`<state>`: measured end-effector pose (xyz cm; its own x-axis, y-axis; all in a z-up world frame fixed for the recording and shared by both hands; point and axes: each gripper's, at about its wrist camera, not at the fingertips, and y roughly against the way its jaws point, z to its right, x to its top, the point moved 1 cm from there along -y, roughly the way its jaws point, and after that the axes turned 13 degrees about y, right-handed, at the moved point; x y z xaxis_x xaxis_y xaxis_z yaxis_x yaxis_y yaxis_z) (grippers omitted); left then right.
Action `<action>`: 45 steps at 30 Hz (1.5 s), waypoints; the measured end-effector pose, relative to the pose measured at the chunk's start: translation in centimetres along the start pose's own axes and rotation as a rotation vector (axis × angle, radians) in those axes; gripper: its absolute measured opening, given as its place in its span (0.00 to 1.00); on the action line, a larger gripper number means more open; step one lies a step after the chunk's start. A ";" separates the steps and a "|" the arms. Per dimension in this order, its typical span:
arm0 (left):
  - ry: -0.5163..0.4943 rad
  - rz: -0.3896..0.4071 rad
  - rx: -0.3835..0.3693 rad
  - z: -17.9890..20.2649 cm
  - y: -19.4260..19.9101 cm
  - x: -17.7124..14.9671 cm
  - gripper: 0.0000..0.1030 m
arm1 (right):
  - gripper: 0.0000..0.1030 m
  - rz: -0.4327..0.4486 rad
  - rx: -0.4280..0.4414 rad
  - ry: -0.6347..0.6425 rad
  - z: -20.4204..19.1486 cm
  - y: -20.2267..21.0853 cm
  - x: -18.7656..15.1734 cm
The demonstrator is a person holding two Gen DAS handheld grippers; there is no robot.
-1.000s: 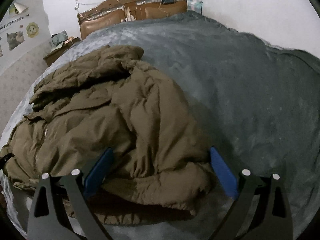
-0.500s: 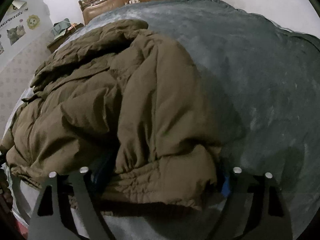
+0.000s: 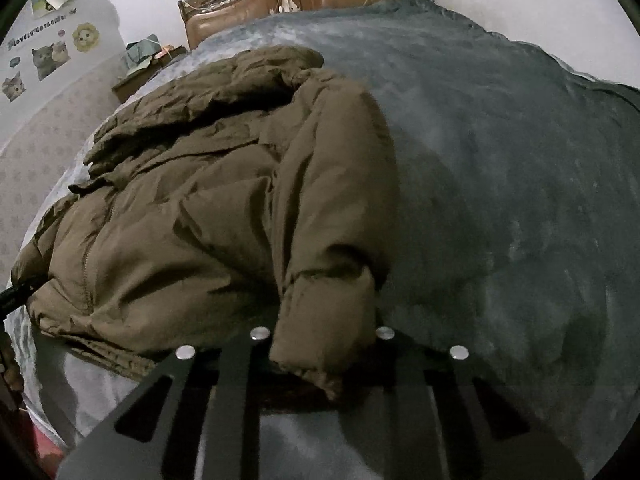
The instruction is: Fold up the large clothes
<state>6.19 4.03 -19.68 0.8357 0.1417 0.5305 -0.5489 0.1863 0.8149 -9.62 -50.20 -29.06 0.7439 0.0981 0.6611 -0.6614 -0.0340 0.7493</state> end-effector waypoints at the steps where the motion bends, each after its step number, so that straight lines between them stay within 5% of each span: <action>1: 0.003 0.006 -0.001 0.0 0.5 -0.2 0.25 | 0.15 0.004 0.004 -0.001 0.1 0.3 -0.1; 9: -0.001 0.006 -0.053 -0.6 4.8 -1.2 0.24 | 0.15 0.014 0.018 -0.011 0.8 3.4 -0.9; 19: 0.066 0.077 -0.166 -0.8 7.4 5.5 0.27 | 0.15 0.083 0.083 -0.026 0.9 3.7 3.4; 25: 0.017 0.137 -0.136 0.4 8.2 8.4 0.26 | 0.14 0.138 0.152 -0.017 0.9 4.2 8.6; 35: -0.050 0.196 -0.052 3.6 7.5 15.7 0.27 | 0.14 0.200 0.145 -0.026 0.8 1.5 18.5; 45: 0.026 0.139 -0.043 4.1 3.1 25.7 0.29 | 0.14 0.239 0.173 -0.056 1.4 -3.1 30.0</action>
<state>26.03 4.32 -2.52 0.7511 0.1944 0.6309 -0.6601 0.2044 0.7228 14.88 -48.53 -11.49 0.5765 0.0124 0.8170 -0.7956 -0.2192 0.5647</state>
